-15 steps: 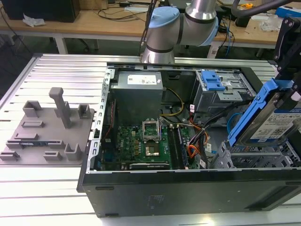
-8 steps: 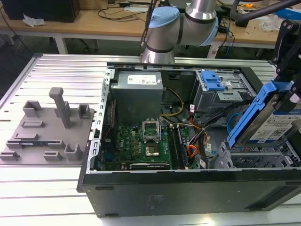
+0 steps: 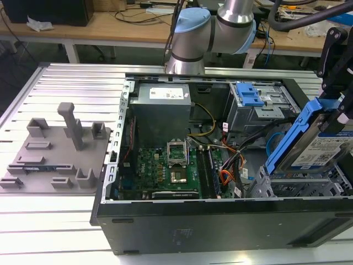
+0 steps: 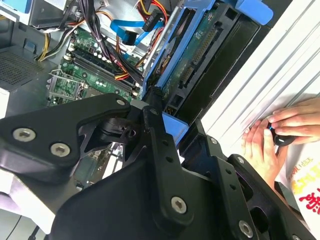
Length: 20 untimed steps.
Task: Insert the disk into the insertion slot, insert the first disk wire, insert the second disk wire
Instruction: 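Insert the disk into the insertion slot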
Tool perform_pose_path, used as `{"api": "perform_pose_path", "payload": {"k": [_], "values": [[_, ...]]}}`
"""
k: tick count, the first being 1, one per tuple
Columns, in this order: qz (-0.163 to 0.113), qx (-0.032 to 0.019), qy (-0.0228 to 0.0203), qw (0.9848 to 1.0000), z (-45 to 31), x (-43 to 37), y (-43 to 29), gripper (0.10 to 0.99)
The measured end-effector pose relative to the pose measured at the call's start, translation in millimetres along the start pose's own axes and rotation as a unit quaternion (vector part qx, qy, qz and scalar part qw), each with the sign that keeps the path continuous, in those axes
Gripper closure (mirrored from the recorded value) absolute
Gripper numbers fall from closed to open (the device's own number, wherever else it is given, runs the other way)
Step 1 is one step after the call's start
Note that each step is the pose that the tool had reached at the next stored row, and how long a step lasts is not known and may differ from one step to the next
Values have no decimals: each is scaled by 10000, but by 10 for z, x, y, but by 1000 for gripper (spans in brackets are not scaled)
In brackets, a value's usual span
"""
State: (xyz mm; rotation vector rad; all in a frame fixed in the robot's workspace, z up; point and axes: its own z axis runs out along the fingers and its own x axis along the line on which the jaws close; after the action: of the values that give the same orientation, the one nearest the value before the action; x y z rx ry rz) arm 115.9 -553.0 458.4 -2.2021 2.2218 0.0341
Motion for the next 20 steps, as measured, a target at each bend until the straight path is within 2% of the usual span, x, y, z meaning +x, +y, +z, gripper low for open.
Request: {"api": "perform_pose_path", "payload": {"k": [13, 18, 20], "values": [[0, -8, -1, 10000, 106, 3, -4, 722], [1, -52, -1, 10000, 103, 3, -5, 722], [2, -83, -1, 10000, 74, 3, -5, 722]]}}
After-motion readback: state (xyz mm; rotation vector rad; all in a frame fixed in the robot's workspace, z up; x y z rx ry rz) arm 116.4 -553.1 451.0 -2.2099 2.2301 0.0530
